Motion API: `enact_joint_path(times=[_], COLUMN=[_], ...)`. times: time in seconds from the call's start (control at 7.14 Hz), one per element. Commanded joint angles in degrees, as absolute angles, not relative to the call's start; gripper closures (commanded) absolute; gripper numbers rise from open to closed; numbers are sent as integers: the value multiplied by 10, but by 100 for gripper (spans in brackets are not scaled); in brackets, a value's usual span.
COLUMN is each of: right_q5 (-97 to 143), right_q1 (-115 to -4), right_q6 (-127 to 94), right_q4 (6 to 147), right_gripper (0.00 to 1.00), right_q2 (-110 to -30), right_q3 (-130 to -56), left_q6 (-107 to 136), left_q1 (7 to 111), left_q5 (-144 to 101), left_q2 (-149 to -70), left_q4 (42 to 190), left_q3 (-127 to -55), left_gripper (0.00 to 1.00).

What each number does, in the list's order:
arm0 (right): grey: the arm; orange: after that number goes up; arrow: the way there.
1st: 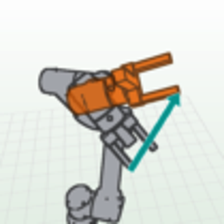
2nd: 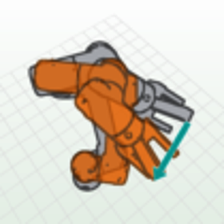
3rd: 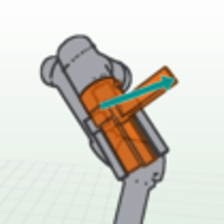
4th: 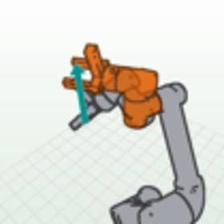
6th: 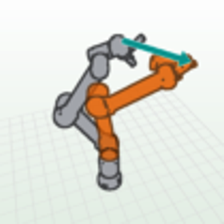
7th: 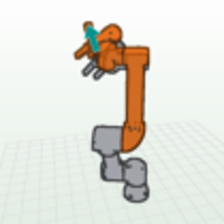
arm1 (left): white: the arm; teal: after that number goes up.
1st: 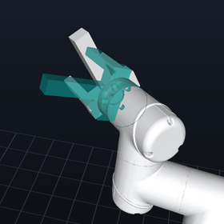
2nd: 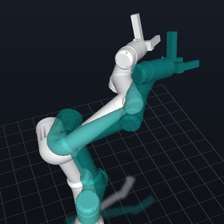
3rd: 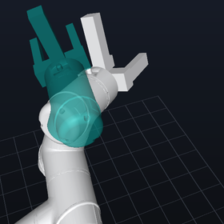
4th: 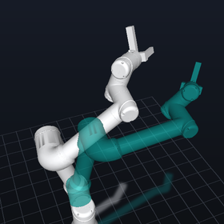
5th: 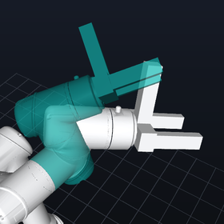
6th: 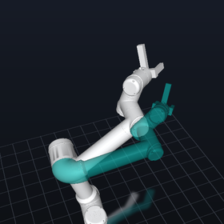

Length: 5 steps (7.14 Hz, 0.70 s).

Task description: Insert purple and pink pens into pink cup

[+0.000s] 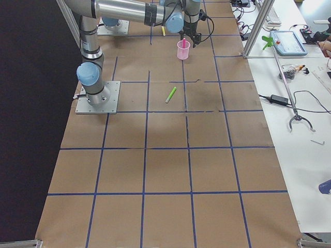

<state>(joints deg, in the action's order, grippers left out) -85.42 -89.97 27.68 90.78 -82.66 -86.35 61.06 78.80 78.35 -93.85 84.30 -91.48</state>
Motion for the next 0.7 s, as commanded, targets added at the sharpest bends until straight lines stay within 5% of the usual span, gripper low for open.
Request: enact_joint_path(times=[0.0,0.56], right_q5=[-893,-883], right_q1=[-881,-881], right_q6=[117,-35], right_q4=[855,822], right_gripper=[0,0], right_q2=[-858,-930], right_q3=[-847,-858], left_q6=[607,679], left_q1=[790,865], left_q5=[678,578], left_q2=[-940,-1010], left_q4=[826,727], left_q3=[-921,-923], left_gripper=[99,99])
